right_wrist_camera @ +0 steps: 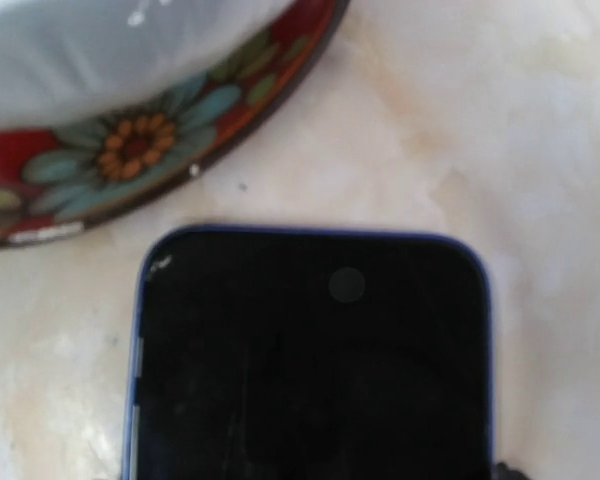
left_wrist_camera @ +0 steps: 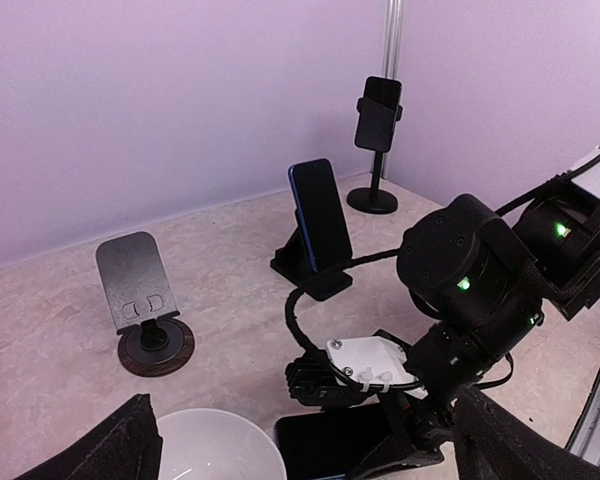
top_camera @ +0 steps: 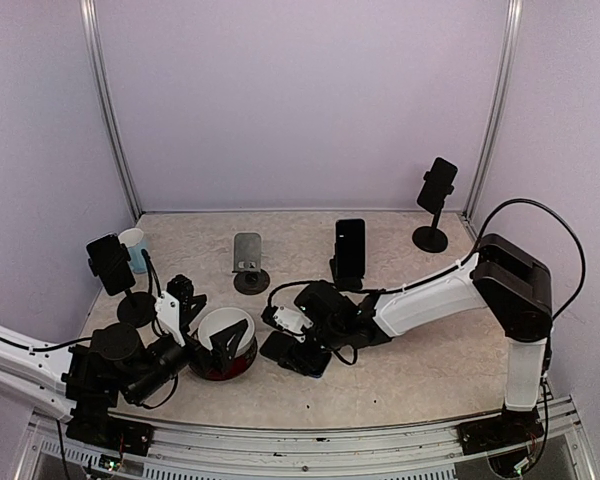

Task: Place the phone on the phone stand
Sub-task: Pick up the phone at the center of the board.

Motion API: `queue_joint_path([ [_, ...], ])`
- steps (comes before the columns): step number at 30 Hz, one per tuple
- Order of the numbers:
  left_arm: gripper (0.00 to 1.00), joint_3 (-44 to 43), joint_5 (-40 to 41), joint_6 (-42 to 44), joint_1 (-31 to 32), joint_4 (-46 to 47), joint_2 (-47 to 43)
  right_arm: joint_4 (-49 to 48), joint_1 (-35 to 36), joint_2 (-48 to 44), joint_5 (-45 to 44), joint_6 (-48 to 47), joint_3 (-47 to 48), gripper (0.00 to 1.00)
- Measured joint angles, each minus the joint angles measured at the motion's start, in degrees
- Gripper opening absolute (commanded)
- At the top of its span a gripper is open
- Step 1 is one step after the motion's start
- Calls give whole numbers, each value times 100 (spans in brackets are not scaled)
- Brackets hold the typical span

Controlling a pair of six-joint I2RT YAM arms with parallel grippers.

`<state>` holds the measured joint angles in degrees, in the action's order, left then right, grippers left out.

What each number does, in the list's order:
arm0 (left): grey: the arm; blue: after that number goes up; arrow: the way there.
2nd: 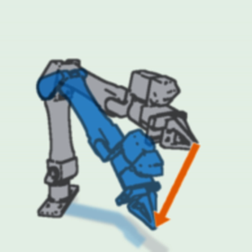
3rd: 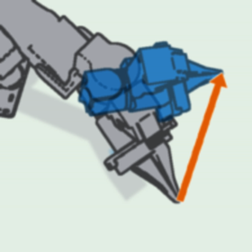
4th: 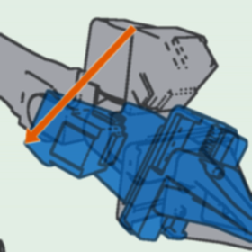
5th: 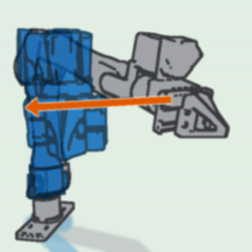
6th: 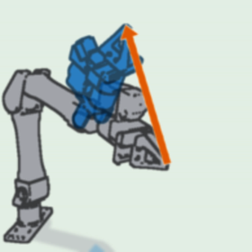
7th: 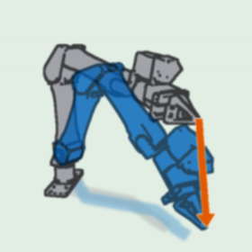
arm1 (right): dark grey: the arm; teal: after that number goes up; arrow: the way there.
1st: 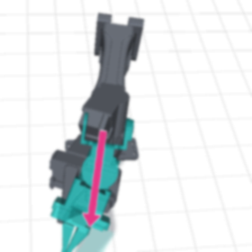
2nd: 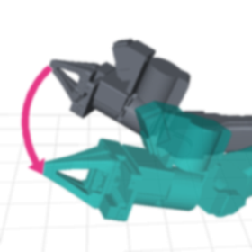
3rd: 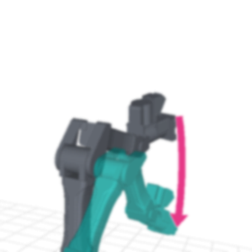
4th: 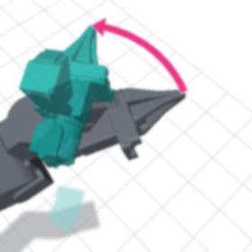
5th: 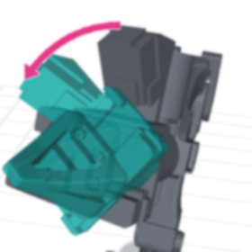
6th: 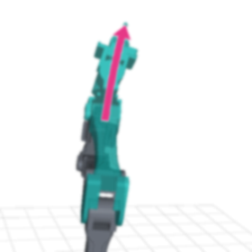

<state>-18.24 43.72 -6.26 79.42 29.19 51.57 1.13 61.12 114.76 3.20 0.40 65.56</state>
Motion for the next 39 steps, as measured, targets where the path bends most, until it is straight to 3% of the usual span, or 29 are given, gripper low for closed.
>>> queue_joint_path([
  [9,99,11,-92,-186,-50,0,42,120,39,-780,-361,79,-848,71],
  [20,99,-632,-332,-1176,-131,-636,387,22,584,-1657,-2050,-105,-1604,70],
  [29,99,-1010,-1086,-2577,-310,-1054,140,-911,1137,-2050,-3744,-667,-1974,70],
  [39,99,-1108,-1655,-3519,-365,-1084,116,-2894,1670,-2017,-5324,-2096,-2258,68],
])
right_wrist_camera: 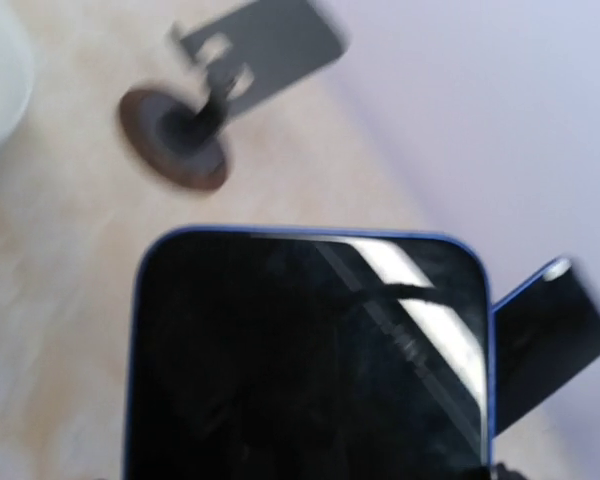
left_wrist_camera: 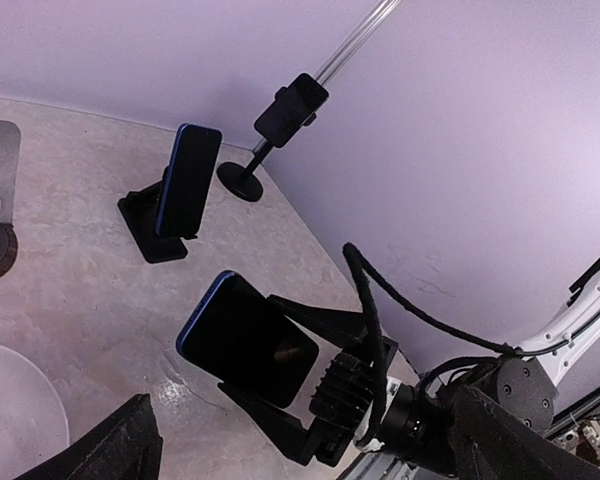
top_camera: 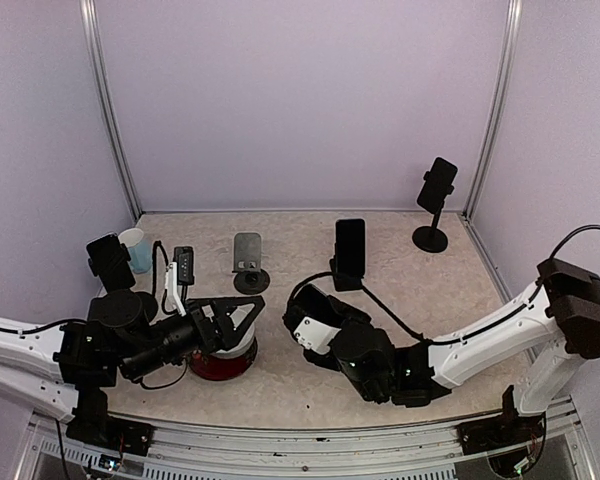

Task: Place the phone on the phone stand
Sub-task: Pick up the phone at the center of the board, then pass from the right arm to the left

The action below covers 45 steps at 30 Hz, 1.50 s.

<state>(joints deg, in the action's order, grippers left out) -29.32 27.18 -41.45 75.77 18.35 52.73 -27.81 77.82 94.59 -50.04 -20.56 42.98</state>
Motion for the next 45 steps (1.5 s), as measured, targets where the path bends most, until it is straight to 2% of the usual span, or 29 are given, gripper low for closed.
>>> queue_joint_path([
  [9,99,-94,-372,-326,-168,181,179,-2730,498,881,-831,-2284,-63,66],
  [15,99,-94,-734,-437,-247,490,275,-4872,717,1696,-1180,-4155,-17,65],
  [19,99,-94,-962,-503,-256,588,422,-5755,774,2166,-1342,-5421,251,65],
  [27,99,-48,-1032,-621,-341,634,476,-6133,852,2232,-1416,-6061,293,63],
  [45,99,264,-1679,-1163,-1025,1095,946,-6166,935,2229,-1458,-6262,380,60],
])
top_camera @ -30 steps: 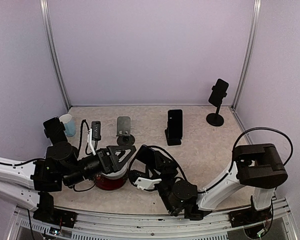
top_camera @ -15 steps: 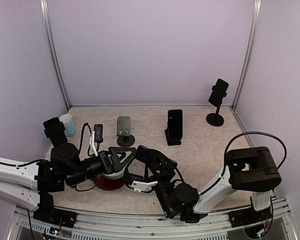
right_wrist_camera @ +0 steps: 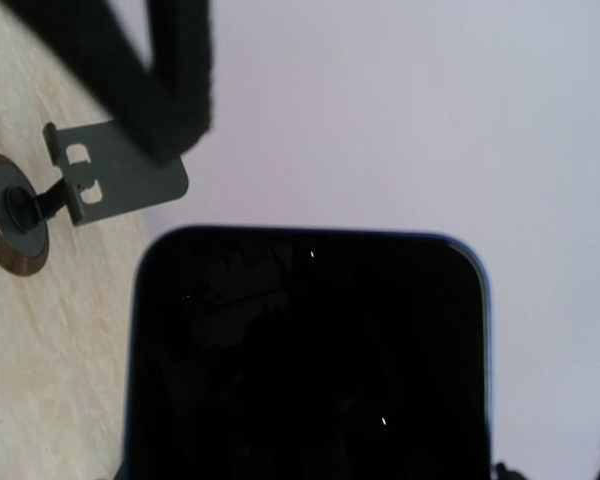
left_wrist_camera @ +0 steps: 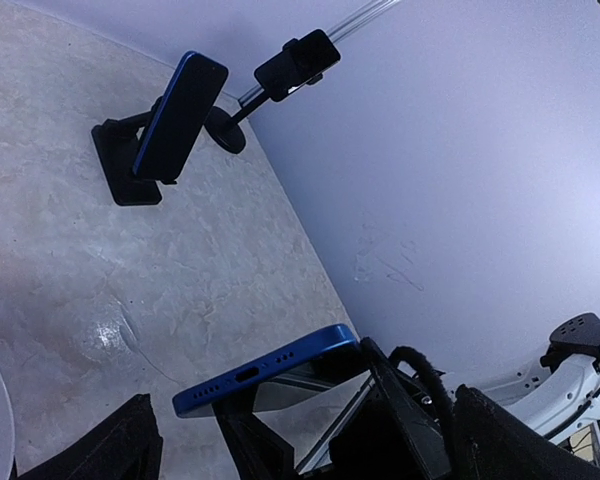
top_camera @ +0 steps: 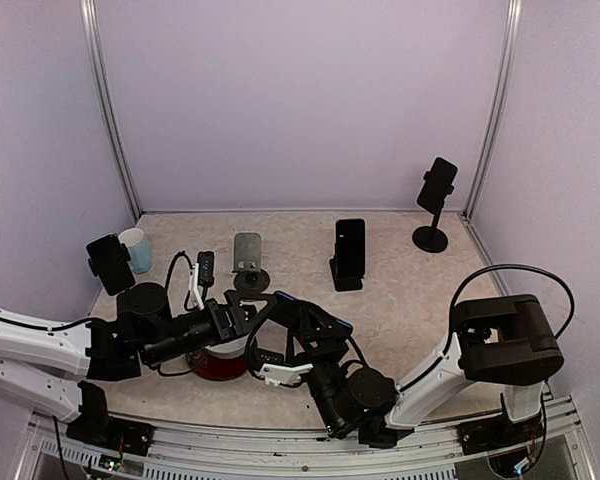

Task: Place the phone on the phone stand
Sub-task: Pass from the right arm to the left

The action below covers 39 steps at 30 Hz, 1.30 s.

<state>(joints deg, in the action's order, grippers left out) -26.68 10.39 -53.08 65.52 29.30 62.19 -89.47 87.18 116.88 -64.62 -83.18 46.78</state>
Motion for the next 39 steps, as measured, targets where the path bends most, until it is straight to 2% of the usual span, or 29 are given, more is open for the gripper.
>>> queue_joint_path([
  [15,99,264,-227,-367,-402,267,101,-4,31,0,-13,-79,33,60],
  [27,99,260,-426,-658,-444,282,494,-9,39,2,-15,-225,149,60],
  [39,99,251,-601,-763,-450,656,402,-13,55,55,-15,-291,149,61],
])
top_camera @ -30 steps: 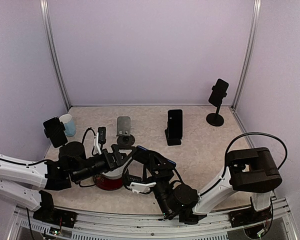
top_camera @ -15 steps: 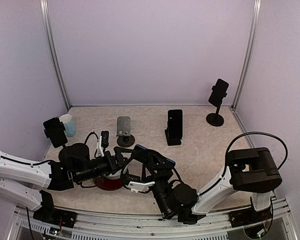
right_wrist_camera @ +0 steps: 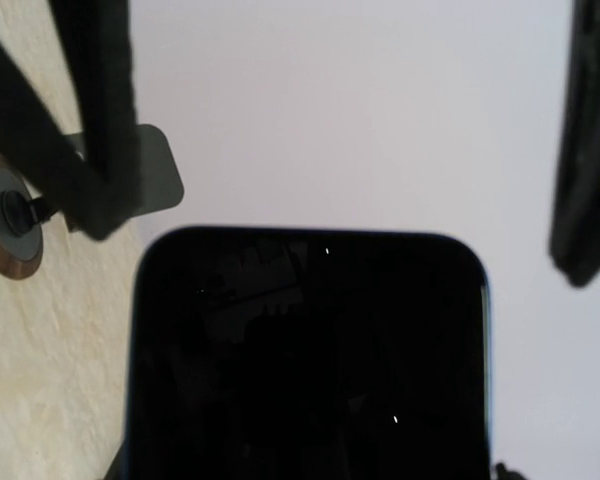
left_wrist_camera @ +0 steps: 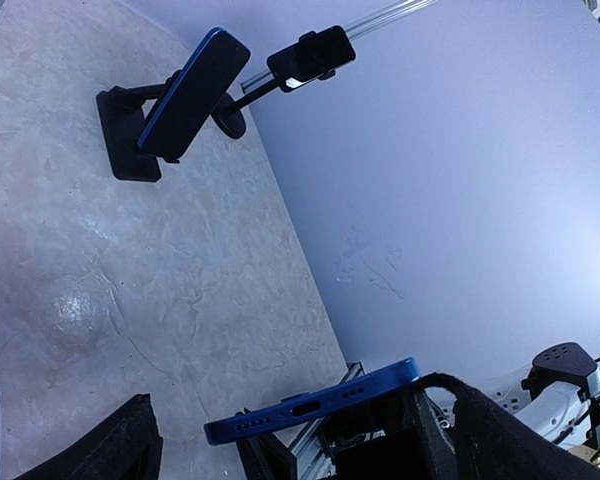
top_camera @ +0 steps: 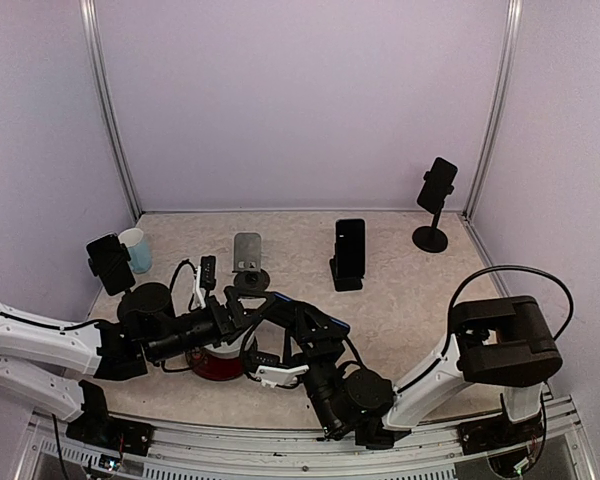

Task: Place the phone on the phone stand
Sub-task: Pass from the right arm to the left

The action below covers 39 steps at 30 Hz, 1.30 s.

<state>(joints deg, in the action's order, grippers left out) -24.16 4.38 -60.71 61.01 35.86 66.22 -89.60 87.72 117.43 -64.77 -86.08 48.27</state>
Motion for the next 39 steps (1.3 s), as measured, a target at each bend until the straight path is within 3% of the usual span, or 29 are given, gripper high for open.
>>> queue_joint_path([
  [39,99,-66,-72,-234,-31,122,295,-11,114,120,-2,-157,151,60],
])
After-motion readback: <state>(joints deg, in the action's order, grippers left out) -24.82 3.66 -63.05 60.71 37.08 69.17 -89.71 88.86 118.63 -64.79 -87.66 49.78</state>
